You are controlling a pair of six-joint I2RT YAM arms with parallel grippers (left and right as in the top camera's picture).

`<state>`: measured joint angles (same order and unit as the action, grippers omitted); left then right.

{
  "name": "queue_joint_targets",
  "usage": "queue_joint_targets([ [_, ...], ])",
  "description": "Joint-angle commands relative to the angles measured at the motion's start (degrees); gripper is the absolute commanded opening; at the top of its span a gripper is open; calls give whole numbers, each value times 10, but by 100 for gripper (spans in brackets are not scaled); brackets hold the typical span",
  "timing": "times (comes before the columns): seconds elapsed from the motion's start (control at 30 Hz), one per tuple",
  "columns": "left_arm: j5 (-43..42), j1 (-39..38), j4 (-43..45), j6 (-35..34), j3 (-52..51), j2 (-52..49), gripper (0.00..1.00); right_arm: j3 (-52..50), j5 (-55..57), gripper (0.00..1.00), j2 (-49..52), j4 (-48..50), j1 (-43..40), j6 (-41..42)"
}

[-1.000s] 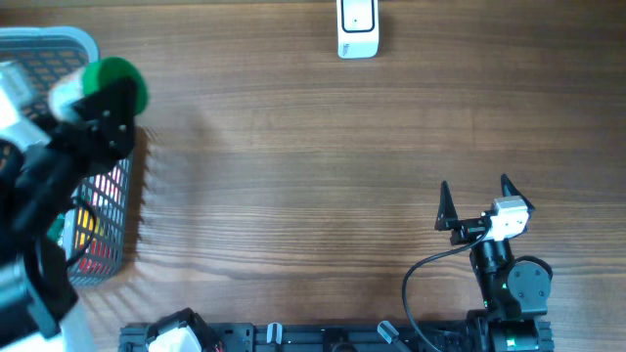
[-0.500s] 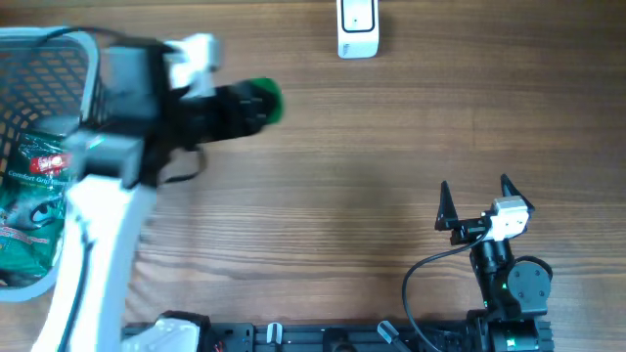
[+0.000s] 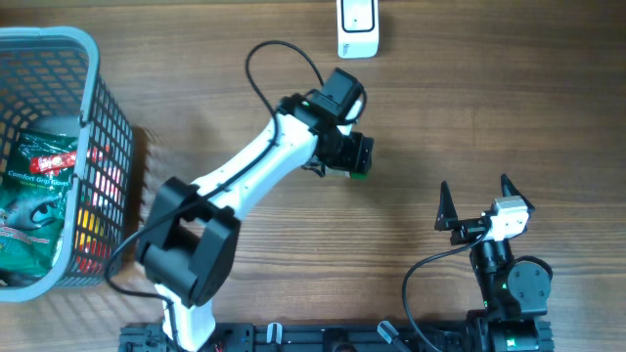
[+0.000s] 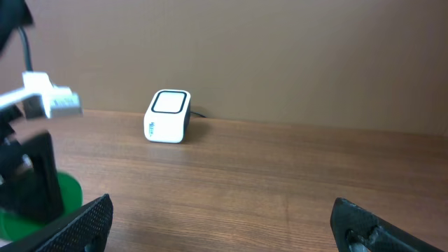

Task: Scan the item barcode
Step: 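Lift the jar out and set it on the table center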

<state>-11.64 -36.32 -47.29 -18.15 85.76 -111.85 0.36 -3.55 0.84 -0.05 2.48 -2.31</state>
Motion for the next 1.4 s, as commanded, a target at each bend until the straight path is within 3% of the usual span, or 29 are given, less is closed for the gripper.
queue_joint_targets([
  [0.0, 101, -12, 5, -3, 4, -18, 70, -1, 2, 100, -3, 1, 3, -7],
  [0.43, 102, -48, 63, -10, 4, -93, 76, -1, 2, 100, -3, 1, 3, -7],
  [0.5, 102, -48, 66, -10, 4, -101, 81, -1, 2, 100, -3, 1, 3, -7],
  [0.53, 103, -48, 68, -9, 4, -101, 93, -1, 2, 100, -3, 1, 3, -7],
  [0.57, 110, -48, 70, -10, 6, -96, 100, -1, 2, 100, -3, 1, 3, -7],
  [0.9, 183, -30, 8, -3, 111, 52, 100, -1, 2, 100, -3, 1, 3, -7],
  [1.07, 228, 39, -48, -21, 119, 163, 100, -1, 2, 100, -3, 1, 3, -7],
  [1.23, 231, 214, -93, -75, 119, 318, 100, -1, 2, 100, -3, 1, 3, -7],
  [1.37, 230, 334, -136, -94, 119, 378, 100, -1, 2, 100, -3, 1, 3, -7],
])
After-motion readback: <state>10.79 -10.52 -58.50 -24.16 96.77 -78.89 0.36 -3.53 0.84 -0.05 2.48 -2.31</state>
